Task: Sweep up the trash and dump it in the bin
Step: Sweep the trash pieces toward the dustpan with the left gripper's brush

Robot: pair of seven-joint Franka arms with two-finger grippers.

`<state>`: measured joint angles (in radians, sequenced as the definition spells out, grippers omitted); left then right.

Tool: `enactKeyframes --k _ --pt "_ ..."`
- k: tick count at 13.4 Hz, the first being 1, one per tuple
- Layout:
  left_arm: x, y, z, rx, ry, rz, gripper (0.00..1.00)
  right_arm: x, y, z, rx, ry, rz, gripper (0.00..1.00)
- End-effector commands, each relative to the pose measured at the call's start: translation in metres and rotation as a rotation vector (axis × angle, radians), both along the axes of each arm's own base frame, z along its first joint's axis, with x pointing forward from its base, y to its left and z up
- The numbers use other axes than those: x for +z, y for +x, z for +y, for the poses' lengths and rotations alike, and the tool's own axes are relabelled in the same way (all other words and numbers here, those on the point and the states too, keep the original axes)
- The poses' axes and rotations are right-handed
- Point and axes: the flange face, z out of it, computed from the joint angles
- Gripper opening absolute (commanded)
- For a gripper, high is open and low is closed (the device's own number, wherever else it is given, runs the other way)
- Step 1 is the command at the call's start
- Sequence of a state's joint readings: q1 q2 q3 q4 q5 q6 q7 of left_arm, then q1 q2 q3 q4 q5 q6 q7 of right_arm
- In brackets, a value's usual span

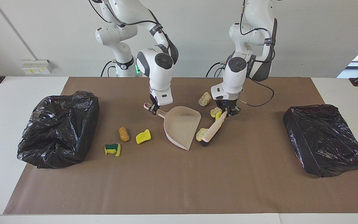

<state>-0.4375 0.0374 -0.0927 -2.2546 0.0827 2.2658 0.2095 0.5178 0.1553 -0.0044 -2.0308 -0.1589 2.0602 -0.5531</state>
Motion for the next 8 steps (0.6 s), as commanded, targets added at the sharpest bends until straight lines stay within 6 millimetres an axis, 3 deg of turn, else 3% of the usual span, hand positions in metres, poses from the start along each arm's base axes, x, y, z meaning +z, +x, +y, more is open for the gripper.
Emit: enactKeyframes --k 1,5,8 --pt "0.008 -0.024 -0.020 0.020 -0.021 0.001 0.00 -0.002 0.000 0.003 -0.029 0.019 -0.009 0.00" --pt "0.022 -0.036 -0.058 0.093 -0.067 -0.009 0.00 -0.003 0.001 0.002 -0.030 0.019 -0.009 0.00" --pt "0.032 -0.028 -0.066 0.164 -0.084 -0.027 0.00 -0.003 0.001 0.002 -0.020 0.020 -0.008 0.00"
